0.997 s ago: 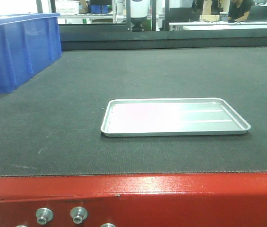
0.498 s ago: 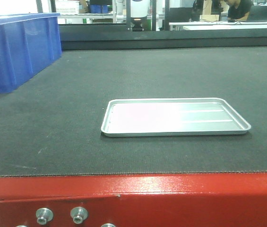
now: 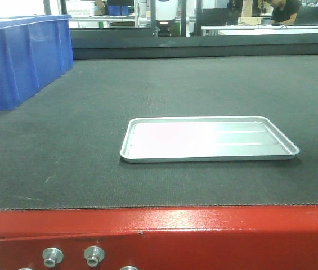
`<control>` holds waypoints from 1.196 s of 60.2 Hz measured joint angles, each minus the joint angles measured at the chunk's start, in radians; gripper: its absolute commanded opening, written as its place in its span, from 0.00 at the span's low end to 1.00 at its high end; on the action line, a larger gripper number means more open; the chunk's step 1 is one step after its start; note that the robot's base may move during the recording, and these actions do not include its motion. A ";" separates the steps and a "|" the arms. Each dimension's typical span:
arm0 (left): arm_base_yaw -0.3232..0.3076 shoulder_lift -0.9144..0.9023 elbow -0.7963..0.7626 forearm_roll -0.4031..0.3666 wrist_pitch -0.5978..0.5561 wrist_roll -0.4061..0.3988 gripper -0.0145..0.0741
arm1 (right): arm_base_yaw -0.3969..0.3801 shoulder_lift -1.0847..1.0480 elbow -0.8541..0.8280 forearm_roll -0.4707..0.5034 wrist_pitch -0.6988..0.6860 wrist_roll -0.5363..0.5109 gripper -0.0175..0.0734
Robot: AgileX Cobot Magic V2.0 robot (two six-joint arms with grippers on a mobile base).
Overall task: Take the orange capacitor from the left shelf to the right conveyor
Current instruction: 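Lower the held capacitor onto the silver tray with the right gripper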
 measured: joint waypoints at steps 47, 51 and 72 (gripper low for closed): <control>0.000 0.000 0.000 0.000 0.000 0.000 0.02 | 0.052 0.843 -0.023 -0.092 -0.834 0.000 0.25; 0.000 0.000 0.000 0.000 0.000 0.000 0.02 | 0.052 0.871 -0.037 -0.099 -0.836 0.000 0.25; 0.000 0.000 0.000 0.000 0.000 0.000 0.02 | 0.052 0.958 -0.070 -0.106 -0.841 0.000 0.25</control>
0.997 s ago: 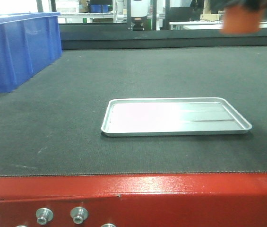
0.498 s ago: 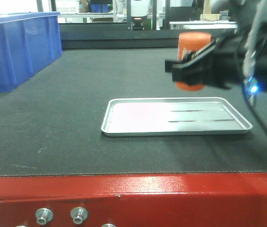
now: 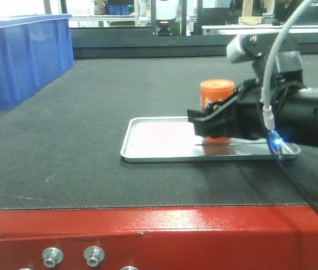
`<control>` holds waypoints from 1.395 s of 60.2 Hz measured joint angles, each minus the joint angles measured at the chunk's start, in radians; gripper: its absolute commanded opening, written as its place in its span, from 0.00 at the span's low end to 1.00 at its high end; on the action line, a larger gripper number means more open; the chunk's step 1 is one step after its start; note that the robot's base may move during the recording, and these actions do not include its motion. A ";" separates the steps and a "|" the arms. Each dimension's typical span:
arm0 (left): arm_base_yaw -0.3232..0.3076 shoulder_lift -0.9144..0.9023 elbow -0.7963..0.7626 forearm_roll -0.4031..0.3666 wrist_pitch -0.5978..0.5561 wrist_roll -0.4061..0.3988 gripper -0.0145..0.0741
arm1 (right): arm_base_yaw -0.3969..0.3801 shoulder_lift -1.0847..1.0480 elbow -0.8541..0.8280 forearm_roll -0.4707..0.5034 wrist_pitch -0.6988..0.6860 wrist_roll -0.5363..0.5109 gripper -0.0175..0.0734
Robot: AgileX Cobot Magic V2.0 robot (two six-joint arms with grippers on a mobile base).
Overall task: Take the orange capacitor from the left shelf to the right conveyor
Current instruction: 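Lower the held capacitor onto the silver tray with the right gripper, then open the right gripper and lift it away from the capacitor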
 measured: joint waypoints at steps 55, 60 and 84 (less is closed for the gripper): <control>0.000 0.000 0.000 0.000 0.000 0.000 0.02 | 0.000 -0.202 -0.002 0.000 0.193 0.026 0.88; 0.000 0.000 0.000 0.000 0.000 0.000 0.02 | 0.000 -0.300 -0.002 0.000 0.235 0.052 0.88; 0.000 0.000 0.000 0.000 0.000 0.000 0.02 | 0.000 -0.836 0.001 -0.002 0.711 0.074 0.26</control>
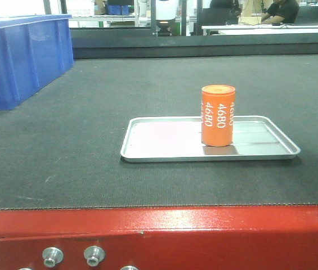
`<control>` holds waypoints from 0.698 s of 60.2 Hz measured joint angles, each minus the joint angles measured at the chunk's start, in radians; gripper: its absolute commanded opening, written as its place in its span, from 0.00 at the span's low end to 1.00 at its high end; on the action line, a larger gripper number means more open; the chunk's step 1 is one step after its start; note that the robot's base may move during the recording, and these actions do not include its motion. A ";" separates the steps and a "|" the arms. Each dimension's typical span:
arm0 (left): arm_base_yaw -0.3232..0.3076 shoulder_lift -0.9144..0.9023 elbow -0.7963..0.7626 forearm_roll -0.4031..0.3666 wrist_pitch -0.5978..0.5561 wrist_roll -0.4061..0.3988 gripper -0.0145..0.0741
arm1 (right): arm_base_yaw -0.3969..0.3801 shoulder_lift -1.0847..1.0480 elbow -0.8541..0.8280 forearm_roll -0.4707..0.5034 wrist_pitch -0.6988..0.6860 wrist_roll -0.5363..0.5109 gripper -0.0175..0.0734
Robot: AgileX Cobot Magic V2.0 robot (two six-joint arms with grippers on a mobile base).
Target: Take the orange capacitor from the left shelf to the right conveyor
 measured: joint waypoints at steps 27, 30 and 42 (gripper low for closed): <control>0.000 0.000 0.000 0.000 0.000 0.000 0.02 | 0.000 -0.300 0.006 0.000 0.359 0.001 0.25; 0.000 0.000 0.000 0.000 0.000 0.000 0.02 | 0.000 -0.302 0.006 0.000 0.360 0.001 0.25; 0.000 0.000 0.000 0.000 0.000 0.000 0.02 | 0.000 -0.304 0.006 0.000 0.363 0.001 0.25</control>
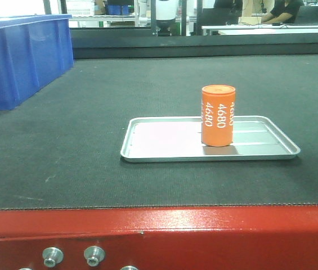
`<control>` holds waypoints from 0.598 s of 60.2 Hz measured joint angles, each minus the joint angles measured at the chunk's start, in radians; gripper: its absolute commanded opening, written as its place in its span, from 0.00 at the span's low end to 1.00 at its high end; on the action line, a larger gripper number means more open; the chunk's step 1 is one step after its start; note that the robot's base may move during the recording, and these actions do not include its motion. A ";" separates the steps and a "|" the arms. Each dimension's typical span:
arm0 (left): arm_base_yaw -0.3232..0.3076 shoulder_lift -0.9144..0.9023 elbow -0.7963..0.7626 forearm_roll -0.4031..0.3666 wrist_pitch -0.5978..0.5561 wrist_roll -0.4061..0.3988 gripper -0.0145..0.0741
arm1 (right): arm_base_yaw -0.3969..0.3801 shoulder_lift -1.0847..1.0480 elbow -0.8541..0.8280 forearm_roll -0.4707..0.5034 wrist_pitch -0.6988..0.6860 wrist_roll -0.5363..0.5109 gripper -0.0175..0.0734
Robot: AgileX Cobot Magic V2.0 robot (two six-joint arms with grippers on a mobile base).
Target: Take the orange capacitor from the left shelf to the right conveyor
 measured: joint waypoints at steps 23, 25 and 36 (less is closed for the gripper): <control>0.000 0.000 0.000 0.000 0.000 0.000 0.02 | -0.018 -0.025 0.017 0.000 0.009 0.000 0.25; 0.000 0.000 0.000 0.000 0.000 0.000 0.02 | -0.035 -0.045 0.029 0.000 0.011 0.000 0.25; 0.000 0.000 0.000 0.000 0.000 0.000 0.02 | -0.165 -0.234 0.145 0.000 0.029 0.000 0.25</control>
